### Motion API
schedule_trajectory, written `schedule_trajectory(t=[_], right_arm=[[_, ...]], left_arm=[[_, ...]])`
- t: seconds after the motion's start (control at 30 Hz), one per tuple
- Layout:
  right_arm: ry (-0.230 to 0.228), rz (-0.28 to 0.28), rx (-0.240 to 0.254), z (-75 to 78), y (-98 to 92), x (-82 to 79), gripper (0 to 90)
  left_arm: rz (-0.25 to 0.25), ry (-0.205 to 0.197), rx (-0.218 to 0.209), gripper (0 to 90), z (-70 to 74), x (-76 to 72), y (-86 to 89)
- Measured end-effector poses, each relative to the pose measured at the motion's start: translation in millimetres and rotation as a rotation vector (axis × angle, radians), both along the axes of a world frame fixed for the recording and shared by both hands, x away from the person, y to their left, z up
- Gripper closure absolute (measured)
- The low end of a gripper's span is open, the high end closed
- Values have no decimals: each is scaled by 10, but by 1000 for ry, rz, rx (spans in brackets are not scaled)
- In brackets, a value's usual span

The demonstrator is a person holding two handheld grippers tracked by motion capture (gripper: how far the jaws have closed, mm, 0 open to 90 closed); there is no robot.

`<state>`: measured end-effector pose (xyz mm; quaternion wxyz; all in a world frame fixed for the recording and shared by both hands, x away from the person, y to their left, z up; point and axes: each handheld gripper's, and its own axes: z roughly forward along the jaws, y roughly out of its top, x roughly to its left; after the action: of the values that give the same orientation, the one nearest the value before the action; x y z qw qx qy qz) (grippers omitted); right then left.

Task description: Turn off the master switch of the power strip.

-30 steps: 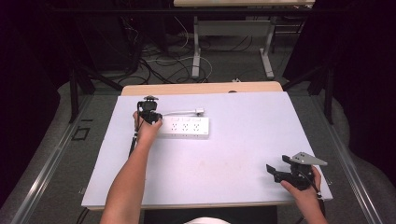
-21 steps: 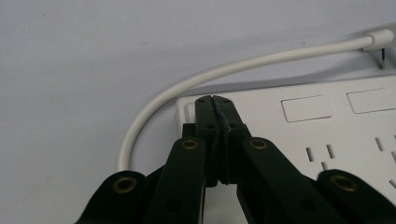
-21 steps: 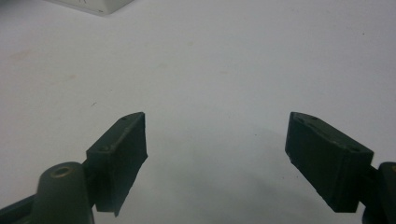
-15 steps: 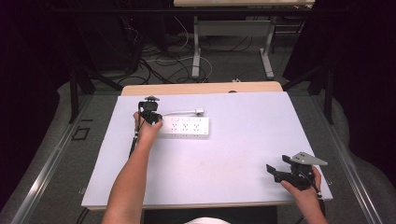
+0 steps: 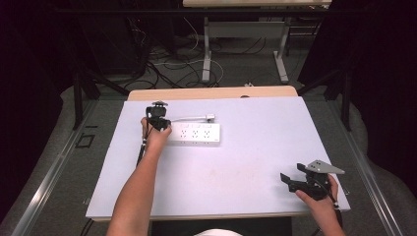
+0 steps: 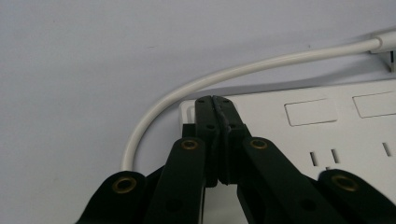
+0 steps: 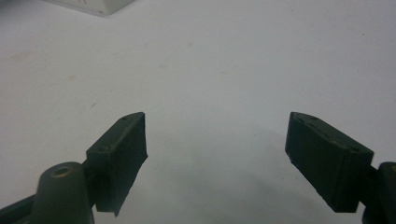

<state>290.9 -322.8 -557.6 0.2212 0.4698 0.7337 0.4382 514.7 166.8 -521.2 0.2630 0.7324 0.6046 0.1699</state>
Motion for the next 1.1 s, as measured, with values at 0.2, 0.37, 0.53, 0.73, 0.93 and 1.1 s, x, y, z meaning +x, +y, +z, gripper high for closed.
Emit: schedule_trajectory(t=[0.2, 0.37, 0.53, 0.73, 0.93, 1.1], right_arm=[[-11, -12, 2, -1, 1, 0, 202], [-4, -3, 3, 3, 7, -1, 202], [-5, 2, 0, 4, 9, 0, 202], [-6, -2, 5, 5, 8, -1, 202], [-5, 1, 2, 2, 7, 2, 202], [-5, -1, 5, 4, 9, 0, 202]], left_arm=[[0, 7, -21, 889, 7, 1, 11], [3, 19, -26, 881, 17, -1, 19], [-1, 27, -33, 862, 22, -2, 32], [-2, 15, -33, 829, 18, -4, 28], [-6, 7, -47, 761, 20, -6, 12], [-3, -14, -81, 694, 20, -5, 7]])
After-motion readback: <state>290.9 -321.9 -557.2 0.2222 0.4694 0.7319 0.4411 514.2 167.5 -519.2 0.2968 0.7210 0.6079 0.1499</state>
